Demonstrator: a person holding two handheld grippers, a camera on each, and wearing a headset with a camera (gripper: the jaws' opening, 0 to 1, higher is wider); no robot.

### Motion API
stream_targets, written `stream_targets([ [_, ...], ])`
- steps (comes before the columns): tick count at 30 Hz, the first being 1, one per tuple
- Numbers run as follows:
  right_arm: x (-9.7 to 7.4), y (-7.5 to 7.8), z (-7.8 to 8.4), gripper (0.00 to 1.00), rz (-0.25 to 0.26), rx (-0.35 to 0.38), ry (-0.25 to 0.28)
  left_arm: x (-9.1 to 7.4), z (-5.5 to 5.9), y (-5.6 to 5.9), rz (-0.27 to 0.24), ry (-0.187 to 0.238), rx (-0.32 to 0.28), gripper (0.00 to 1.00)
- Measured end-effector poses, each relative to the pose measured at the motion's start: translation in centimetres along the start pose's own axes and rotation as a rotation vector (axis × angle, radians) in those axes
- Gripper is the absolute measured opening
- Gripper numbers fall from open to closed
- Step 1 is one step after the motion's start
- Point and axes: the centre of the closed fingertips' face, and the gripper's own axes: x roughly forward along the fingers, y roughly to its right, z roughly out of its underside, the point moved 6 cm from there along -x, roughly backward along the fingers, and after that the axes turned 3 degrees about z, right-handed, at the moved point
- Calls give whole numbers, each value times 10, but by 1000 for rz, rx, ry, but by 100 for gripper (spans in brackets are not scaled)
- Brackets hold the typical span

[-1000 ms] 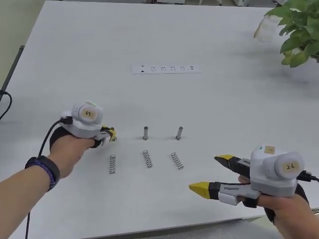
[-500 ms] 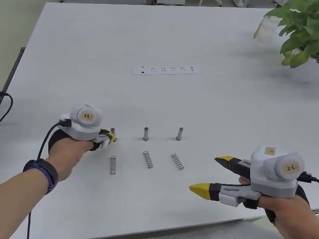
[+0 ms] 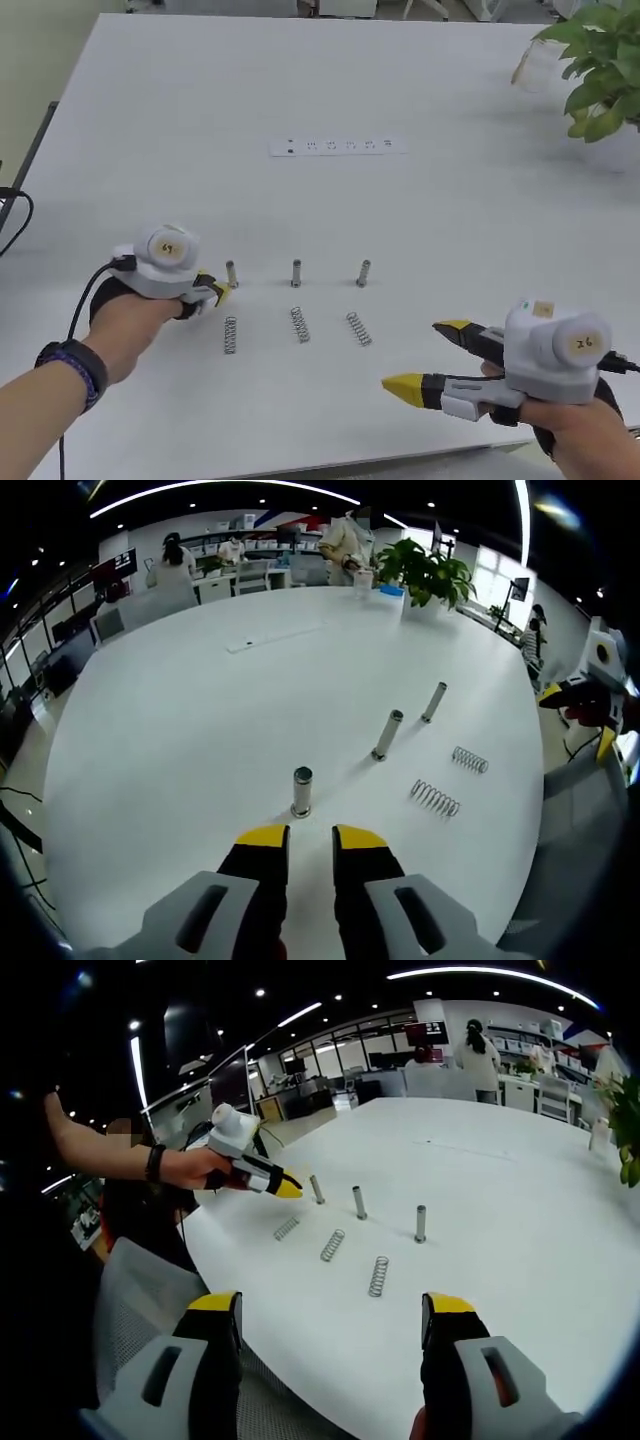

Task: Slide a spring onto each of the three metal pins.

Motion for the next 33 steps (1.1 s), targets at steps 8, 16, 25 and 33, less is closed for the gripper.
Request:
stream_targets([
  [8,1,-1,1,72,-3,1,-3,-10,18,0,-5,-1,-19,13],
  [16,2,-1,2,72,-6,3,-3,-21,29,0,-14,1,-34,17],
  [25,3,-3,4,72,-13,4,-6,-33,40,-1,-18,9,-39,22],
  [33,2,-3,7,72,-12,8,-10,-44,44,1,-27,25,-45,26],
])
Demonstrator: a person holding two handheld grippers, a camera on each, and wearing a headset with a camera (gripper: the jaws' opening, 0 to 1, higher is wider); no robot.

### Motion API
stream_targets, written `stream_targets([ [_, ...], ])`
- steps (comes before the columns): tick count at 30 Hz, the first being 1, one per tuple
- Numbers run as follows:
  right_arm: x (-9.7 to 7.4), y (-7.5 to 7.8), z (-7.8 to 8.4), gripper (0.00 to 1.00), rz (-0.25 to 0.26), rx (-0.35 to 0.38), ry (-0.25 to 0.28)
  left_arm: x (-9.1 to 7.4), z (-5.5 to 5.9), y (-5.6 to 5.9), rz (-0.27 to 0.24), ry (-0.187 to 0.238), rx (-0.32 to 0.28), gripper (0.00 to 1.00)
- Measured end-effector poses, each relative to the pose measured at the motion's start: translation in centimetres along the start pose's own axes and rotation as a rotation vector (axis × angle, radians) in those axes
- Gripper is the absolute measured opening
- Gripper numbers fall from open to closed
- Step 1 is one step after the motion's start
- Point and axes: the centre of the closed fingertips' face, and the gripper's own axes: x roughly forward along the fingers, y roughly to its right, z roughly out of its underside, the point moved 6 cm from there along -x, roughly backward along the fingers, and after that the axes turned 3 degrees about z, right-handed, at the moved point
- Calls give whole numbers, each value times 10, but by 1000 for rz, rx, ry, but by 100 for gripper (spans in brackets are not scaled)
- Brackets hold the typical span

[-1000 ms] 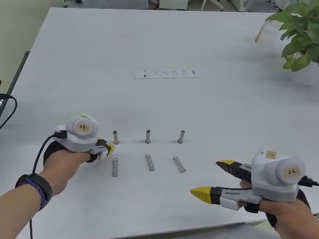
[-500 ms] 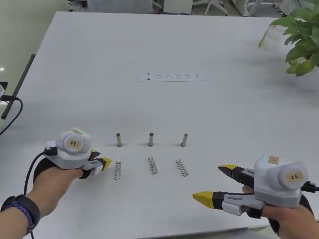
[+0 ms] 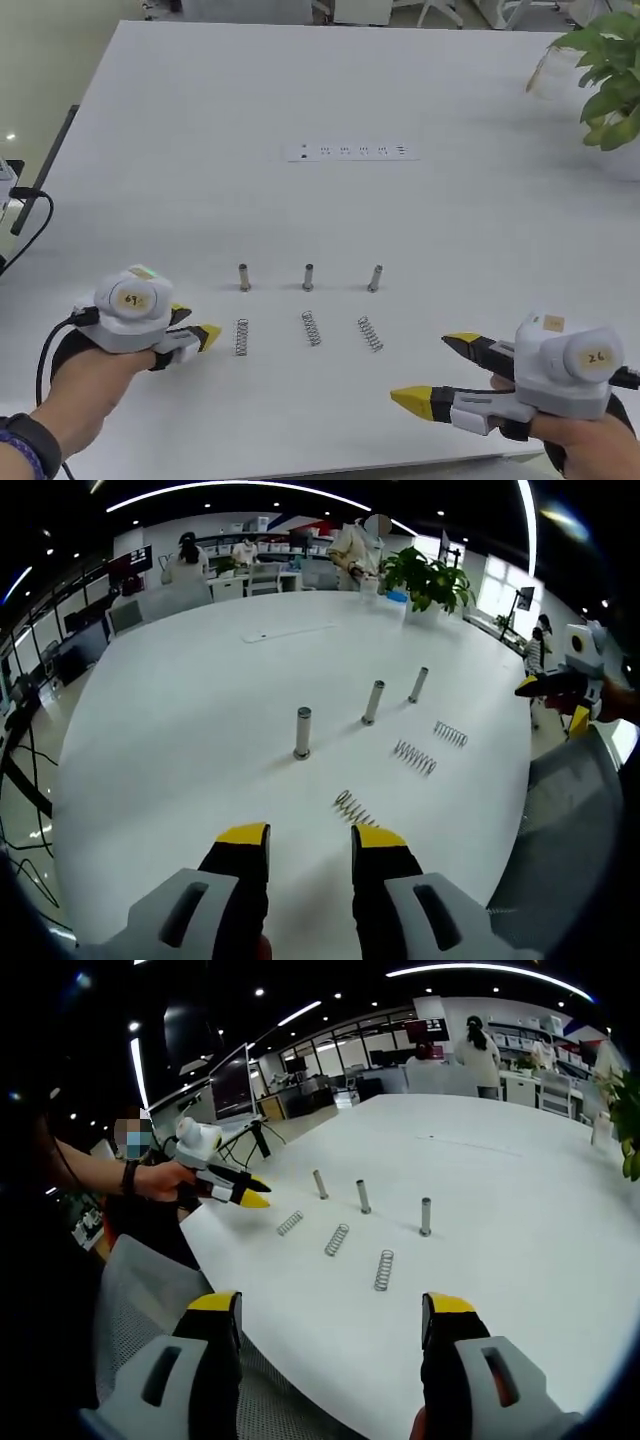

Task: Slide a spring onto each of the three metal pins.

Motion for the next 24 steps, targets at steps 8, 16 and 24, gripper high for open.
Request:
stream_targets([
  [8,0,0,1,72,-3,0,-3,-5,5,6,4,5,-9,31],
  [16,1,1,0,72,-6,-1,-5,-3,6,11,11,9,-23,31],
  [24,2,1,1,72,-5,-1,-8,3,5,20,24,15,-38,31],
])
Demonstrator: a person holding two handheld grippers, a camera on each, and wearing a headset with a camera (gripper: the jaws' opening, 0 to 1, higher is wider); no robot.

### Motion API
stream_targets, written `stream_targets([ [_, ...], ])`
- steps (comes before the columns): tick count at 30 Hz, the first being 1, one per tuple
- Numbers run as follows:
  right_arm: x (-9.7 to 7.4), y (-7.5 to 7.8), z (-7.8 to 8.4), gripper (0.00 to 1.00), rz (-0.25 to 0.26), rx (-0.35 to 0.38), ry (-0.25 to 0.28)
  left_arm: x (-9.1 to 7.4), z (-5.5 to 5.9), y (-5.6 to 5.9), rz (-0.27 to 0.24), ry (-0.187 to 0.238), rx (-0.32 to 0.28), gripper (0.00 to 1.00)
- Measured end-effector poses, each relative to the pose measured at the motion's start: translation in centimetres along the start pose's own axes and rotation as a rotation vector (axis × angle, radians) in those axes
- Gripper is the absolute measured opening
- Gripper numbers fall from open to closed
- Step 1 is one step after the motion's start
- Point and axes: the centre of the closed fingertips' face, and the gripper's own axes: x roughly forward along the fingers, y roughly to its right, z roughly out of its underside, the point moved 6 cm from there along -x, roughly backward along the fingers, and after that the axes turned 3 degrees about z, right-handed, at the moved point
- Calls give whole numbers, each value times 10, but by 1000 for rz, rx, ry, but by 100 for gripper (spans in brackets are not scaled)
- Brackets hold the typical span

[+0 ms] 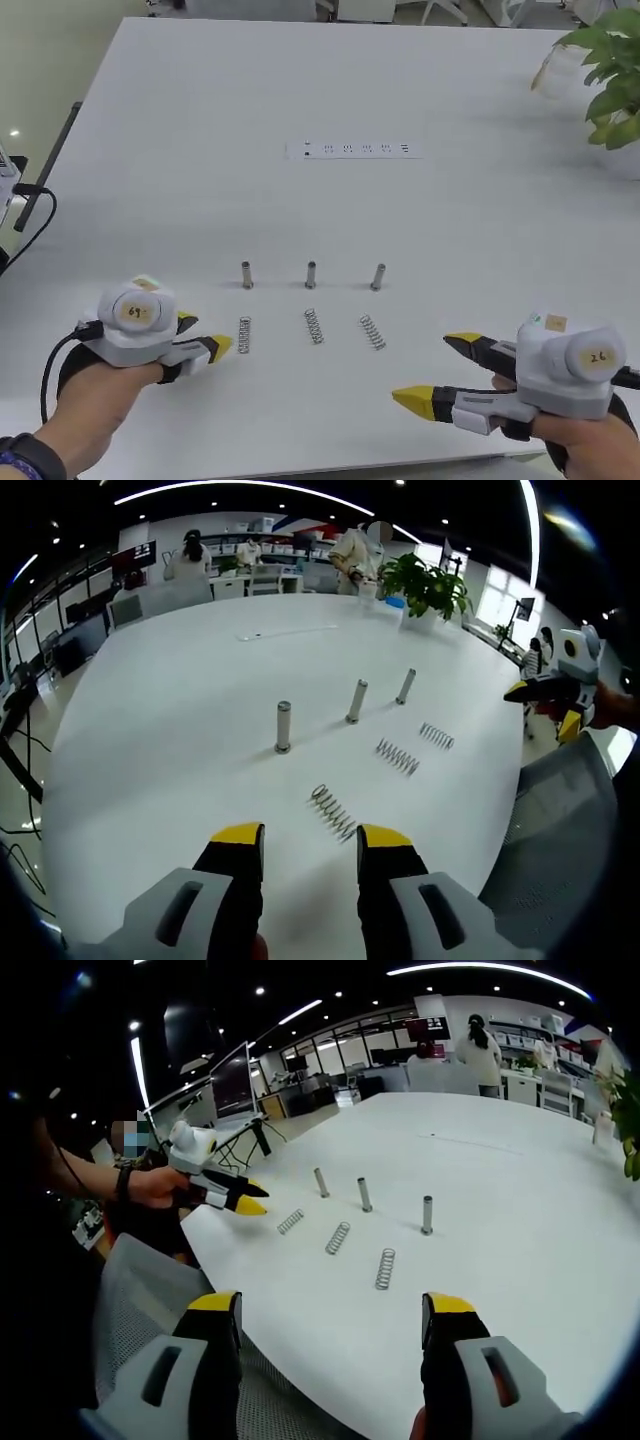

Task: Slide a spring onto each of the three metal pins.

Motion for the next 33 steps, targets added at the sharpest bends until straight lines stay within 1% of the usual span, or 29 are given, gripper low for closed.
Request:
stream_targets([
  [4,0,0,0,72,0,-2,-1,4,1,5,10,2,-10,30],
  [16,0,0,1,72,-1,0,-3,11,4,12,21,-1,-27,29],
  [18,1,-1,2,72,-3,0,-6,14,5,14,17,0,-30,29],
  [20,1,-1,2,72,-4,-1,-7,16,5,15,13,4,-45,28],
  [23,1,-1,2,72,-5,0,-6,20,8,16,4,-1,-50,28],
  [28,0,0,3,72,-2,0,-7,26,12,18,-6,-1,-75,27],
  [33,0,0,2,72,-1,0,-7,31,14,22,-14,-3,-81,26],
])
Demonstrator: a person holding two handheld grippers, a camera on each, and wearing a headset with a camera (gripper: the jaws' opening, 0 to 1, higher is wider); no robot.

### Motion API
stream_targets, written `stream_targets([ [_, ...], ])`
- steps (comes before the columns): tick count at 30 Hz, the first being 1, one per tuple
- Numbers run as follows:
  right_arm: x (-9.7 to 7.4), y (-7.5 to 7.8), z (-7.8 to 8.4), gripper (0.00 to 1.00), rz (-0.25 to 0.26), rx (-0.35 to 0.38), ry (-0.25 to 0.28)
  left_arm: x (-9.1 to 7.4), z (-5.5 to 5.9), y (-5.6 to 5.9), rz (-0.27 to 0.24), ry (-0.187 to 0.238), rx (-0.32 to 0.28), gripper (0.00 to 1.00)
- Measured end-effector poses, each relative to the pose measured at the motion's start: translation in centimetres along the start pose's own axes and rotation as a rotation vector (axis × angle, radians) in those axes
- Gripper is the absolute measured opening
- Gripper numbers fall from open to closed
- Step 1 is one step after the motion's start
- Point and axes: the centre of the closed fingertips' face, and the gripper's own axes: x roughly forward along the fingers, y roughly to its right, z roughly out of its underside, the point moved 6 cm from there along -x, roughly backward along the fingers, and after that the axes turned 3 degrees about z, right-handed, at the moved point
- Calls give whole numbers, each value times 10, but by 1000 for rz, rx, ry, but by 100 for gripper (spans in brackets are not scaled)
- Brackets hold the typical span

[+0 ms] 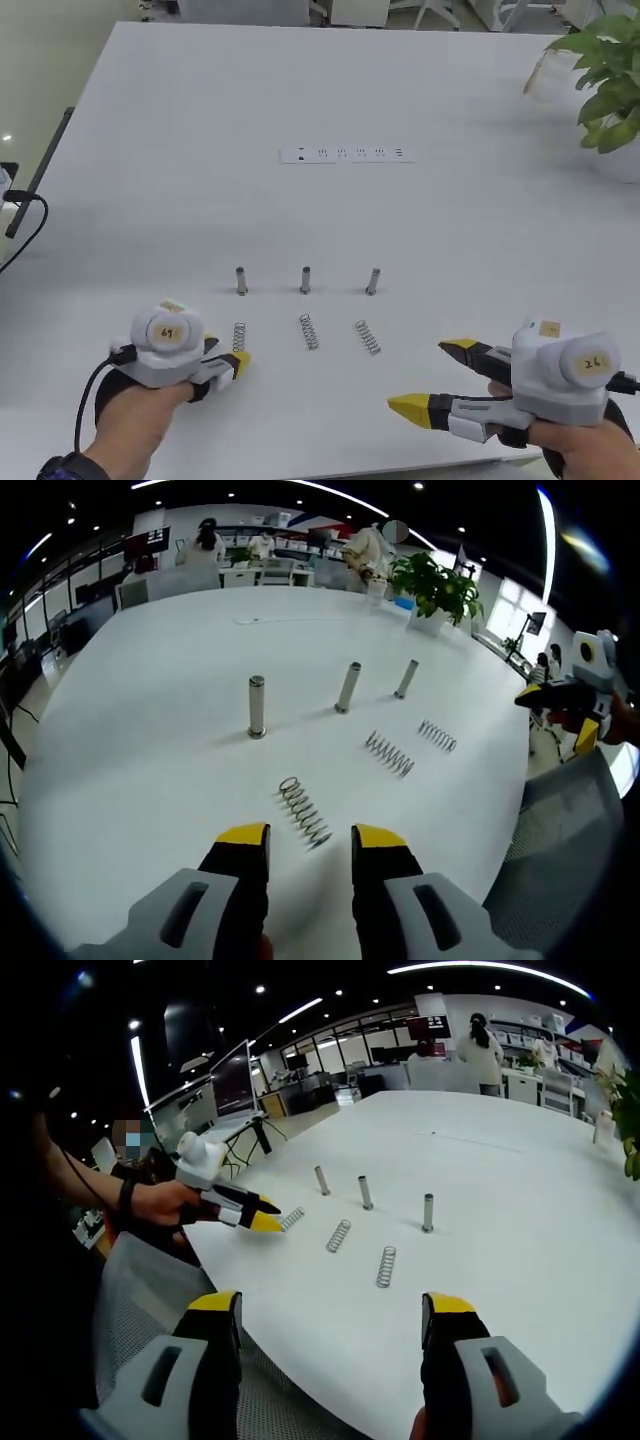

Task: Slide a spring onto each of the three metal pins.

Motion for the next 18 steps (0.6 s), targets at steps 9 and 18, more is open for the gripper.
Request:
stream_targets([
  [9,2,-2,-3,72,-9,-7,-3,7,-1,3,-23,3,-18,22],
  [18,4,-3,-4,72,-29,-16,-15,12,-1,3,-55,1,-35,18],
])
